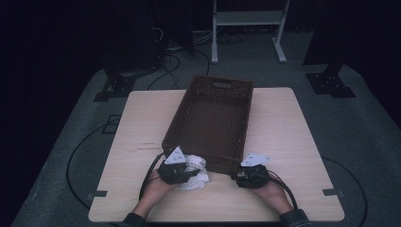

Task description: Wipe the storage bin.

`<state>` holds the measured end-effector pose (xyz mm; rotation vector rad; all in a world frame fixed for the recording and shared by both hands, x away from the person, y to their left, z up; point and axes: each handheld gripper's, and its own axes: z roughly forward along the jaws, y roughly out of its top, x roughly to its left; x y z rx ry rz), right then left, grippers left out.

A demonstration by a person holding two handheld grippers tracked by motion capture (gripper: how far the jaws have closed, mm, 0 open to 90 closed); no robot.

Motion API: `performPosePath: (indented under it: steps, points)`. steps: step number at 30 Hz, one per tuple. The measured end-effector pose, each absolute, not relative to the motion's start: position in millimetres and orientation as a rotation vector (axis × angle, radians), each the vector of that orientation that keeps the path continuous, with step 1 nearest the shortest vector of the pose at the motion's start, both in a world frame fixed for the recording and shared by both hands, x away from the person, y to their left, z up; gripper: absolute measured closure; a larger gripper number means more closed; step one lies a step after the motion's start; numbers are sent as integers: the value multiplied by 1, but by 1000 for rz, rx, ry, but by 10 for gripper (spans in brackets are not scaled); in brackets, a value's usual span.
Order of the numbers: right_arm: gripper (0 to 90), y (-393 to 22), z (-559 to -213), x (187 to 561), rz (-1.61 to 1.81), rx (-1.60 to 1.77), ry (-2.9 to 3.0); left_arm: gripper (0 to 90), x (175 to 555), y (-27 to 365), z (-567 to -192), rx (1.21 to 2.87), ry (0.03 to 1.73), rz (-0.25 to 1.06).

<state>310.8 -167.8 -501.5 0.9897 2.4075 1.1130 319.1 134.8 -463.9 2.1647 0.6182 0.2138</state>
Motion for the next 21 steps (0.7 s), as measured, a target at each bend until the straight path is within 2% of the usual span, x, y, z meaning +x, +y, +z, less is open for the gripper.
performPosePath:
  steps: [12, 21]
  points:
    - [434, -168, -502, 311, 1113, 990, 2408, 676, 320, 133, -469, 2172, 634, 193]
    - [434, -168, -502, 311, 1114, 989, 2408, 677, 315, 137, -448, 2108, 606, 230]
